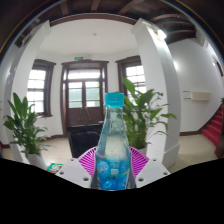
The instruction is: Pour water
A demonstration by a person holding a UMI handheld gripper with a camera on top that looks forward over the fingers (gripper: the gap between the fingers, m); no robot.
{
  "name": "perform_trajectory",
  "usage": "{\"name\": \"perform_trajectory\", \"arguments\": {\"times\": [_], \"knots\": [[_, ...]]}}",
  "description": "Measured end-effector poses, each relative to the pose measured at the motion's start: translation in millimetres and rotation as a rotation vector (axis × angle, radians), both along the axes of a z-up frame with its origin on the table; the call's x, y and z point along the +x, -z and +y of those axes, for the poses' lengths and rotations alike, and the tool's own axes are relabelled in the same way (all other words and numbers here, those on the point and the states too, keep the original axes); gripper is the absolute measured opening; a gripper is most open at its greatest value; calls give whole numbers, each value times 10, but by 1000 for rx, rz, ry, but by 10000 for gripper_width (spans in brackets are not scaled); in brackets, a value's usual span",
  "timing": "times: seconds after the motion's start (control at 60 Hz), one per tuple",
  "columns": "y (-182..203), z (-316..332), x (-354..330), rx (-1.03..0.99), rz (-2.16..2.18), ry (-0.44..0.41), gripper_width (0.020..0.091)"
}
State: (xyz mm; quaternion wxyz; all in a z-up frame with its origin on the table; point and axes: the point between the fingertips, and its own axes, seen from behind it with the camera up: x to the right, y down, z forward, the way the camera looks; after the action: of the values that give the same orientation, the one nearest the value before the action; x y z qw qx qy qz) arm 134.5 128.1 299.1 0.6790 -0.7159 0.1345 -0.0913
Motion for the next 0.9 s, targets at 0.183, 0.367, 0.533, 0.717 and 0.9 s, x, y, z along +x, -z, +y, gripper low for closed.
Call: {"name": "perform_trajectory", "arguments": {"times": [0.183, 0.367, 0.533, 0.717, 0.9], "knots": [[716, -116, 880, -68, 2, 113, 442], [1523, -117, 1250, -146, -24, 152, 442], [1882, -91, 1293, -122, -17, 115, 451], [1898, -82, 1290, -105, -41, 110, 465], [1910, -144, 1272, -139, -36, 125, 643]]}}
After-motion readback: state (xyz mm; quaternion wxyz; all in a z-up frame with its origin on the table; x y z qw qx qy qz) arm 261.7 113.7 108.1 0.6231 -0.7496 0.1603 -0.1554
